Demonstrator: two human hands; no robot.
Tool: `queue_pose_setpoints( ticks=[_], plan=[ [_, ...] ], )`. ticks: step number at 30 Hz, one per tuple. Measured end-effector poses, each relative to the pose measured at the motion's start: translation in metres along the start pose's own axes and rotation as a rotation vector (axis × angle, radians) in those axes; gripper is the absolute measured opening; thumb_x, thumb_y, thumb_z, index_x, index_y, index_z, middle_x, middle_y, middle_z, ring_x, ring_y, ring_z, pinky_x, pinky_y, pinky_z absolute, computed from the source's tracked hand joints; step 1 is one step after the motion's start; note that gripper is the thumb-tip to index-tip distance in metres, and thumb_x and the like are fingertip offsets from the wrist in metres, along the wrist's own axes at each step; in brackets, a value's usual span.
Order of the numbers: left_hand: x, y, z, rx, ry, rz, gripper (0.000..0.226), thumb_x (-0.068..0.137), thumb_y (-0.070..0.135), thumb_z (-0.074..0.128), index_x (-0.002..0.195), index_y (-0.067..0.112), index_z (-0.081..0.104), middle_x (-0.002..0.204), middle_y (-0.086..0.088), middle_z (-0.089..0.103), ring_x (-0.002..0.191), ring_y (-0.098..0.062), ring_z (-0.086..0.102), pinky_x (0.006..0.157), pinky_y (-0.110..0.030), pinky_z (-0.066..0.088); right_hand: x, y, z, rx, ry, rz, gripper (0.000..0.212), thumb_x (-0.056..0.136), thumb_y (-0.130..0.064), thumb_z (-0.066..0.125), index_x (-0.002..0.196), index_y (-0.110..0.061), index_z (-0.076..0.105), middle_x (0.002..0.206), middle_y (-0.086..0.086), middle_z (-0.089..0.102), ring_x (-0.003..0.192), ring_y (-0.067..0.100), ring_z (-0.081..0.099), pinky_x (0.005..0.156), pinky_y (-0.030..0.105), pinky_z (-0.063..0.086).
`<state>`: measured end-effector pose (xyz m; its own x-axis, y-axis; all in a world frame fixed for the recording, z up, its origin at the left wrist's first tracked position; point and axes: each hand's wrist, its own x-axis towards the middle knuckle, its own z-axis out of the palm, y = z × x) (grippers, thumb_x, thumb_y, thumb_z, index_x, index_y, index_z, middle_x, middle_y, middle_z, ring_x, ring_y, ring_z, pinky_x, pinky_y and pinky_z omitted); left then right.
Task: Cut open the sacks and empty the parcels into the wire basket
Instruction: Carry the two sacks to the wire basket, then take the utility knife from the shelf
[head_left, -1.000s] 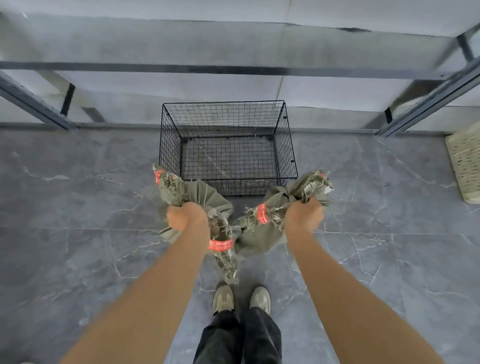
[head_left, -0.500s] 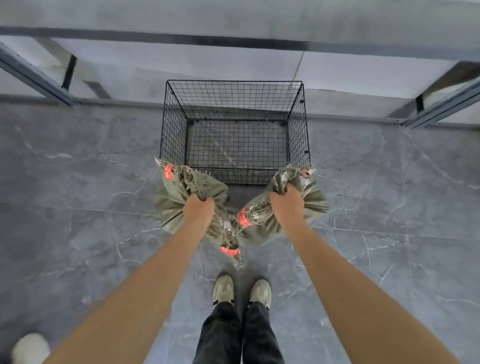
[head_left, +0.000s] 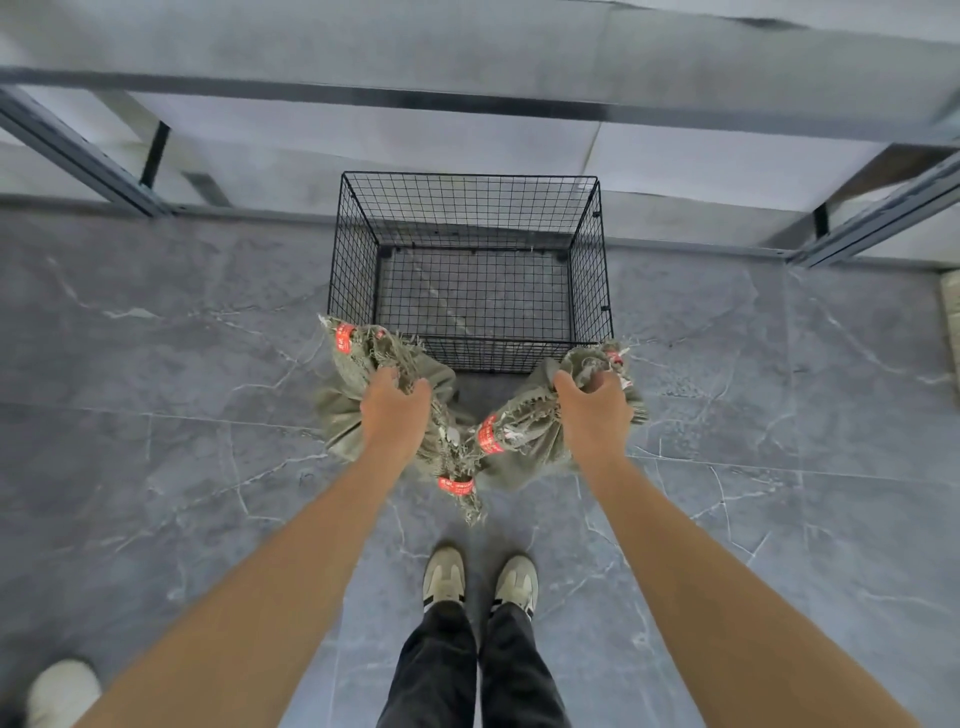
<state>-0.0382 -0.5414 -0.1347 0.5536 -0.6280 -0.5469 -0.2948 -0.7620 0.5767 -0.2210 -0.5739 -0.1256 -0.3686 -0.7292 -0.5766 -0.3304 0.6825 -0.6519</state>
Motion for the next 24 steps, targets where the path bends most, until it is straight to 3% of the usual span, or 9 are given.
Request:
queue_pose_setpoints(
  ticks=[2, 5, 7, 9, 10, 12, 16, 22, 24],
  plan=[
    [-0.004, 0.002, -0.001, 0.001, -0.007, 0.041, 0.020, 0.093, 0.018, 0.052, 0.111, 0.019, 0.045, 0.093, -0.006, 0.055, 0.054, -0.006, 0.039, 0.044, -0.016, 0.034, -0.005, -0.003, -0.003, 0.005, -0.018, -0.028, 0.026, 0.086, -0.032, 0.059, 0.105, -0.015, 0.054, 0.076, -0.006, 0.053, 0.064, 0.010, 0.050, 0.053, 0.022, 0.037],
    [-0.008, 0.009, -0.004, 0.050, 0.007, 0.115, 0.027, 0.092, 0.020, 0.050, 0.118, 0.012, 0.050, 0.107, -0.001, 0.052, 0.070, -0.008, 0.050, 0.053, -0.016, 0.036, -0.013, -0.011, -0.012, -0.034, -0.049, -0.083, 0.039, 0.091, -0.029, 0.056, 0.127, -0.015, 0.050, 0.084, -0.008, 0.055, 0.071, 0.009, 0.057, 0.047, 0.009, 0.035],
    [-0.014, 0.018, -0.007, 0.083, -0.013, 0.167, 0.029, 0.092, 0.021, 0.050, 0.119, 0.010, 0.051, 0.111, 0.002, 0.052, 0.089, -0.013, 0.054, 0.065, -0.019, 0.039, -0.021, -0.019, -0.021, -0.064, -0.063, -0.135, 0.045, 0.093, -0.027, 0.054, 0.135, -0.014, 0.046, 0.098, -0.005, 0.060, 0.091, 0.020, 0.063, 0.057, 0.010, 0.041],
    [-0.023, 0.033, -0.015, 0.111, -0.047, 0.220, 0.033, 0.093, 0.023, 0.050, 0.123, 0.010, 0.050, 0.118, -0.001, 0.055, 0.102, -0.021, 0.057, 0.082, -0.031, 0.048, -0.028, -0.033, -0.032, -0.088, -0.063, -0.197, 0.047, 0.093, -0.026, 0.053, 0.137, -0.013, 0.045, 0.116, 0.002, 0.062, 0.103, 0.023, 0.061, 0.079, 0.025, 0.050],
    [-0.029, 0.044, -0.020, 0.121, -0.062, 0.249, 0.036, 0.093, 0.024, 0.050, 0.126, 0.009, 0.049, 0.123, -0.003, 0.054, 0.107, -0.023, 0.057, 0.090, -0.036, 0.048, -0.033, -0.042, -0.039, -0.090, -0.061, -0.222, 0.046, 0.094, -0.024, 0.053, 0.138, -0.013, 0.045, 0.124, 0.006, 0.060, 0.096, 0.020, 0.063, 0.084, 0.032, 0.051],
    [-0.042, 0.070, -0.034, 0.136, -0.080, 0.321, 0.039, 0.094, 0.023, 0.049, 0.130, 0.008, 0.047, 0.129, -0.006, 0.051, 0.114, -0.023, 0.053, 0.097, -0.034, 0.043, -0.043, -0.067, -0.056, -0.089, -0.051, -0.273, 0.045, 0.095, -0.021, 0.050, 0.139, -0.012, 0.044, 0.127, 0.009, 0.059, 0.077, 0.016, 0.062, 0.073, 0.029, 0.052],
    [-0.070, 0.136, -0.073, 0.173, -0.105, 0.484, 0.044, 0.097, 0.021, 0.047, 0.138, 0.007, 0.040, 0.140, -0.009, 0.044, 0.119, -0.021, 0.051, 0.097, -0.030, 0.038, -0.071, -0.127, -0.100, -0.120, -0.019, -0.401, 0.043, 0.098, -0.019, 0.046, 0.140, -0.013, 0.043, 0.129, 0.008, 0.058, 0.108, 0.023, 0.061, 0.072, 0.024, 0.041],
    [-0.122, 0.233, -0.143, 0.226, -0.105, 0.705, 0.046, 0.097, 0.020, 0.041, 0.141, 0.010, 0.036, 0.142, -0.006, 0.041, 0.098, -0.024, 0.062, 0.085, -0.037, 0.051, -0.118, -0.206, -0.178, -0.148, 0.055, -0.584, 0.042, 0.097, -0.023, 0.046, 0.139, -0.017, 0.045, 0.143, 0.004, 0.047, 0.124, 0.023, 0.048, 0.101, 0.034, 0.037],
    [-0.144, 0.262, -0.166, 0.235, -0.099, 0.761, 0.047, 0.097, 0.023, 0.041, 0.142, 0.011, 0.035, 0.144, -0.008, 0.040, 0.111, -0.026, 0.057, 0.096, -0.042, 0.047, -0.136, -0.229, -0.208, -0.150, 0.091, -0.630, 0.042, 0.097, -0.025, 0.046, 0.139, -0.018, 0.045, 0.142, 0.004, 0.048, 0.118, 0.024, 0.052, 0.100, 0.037, 0.040]
  ],
)
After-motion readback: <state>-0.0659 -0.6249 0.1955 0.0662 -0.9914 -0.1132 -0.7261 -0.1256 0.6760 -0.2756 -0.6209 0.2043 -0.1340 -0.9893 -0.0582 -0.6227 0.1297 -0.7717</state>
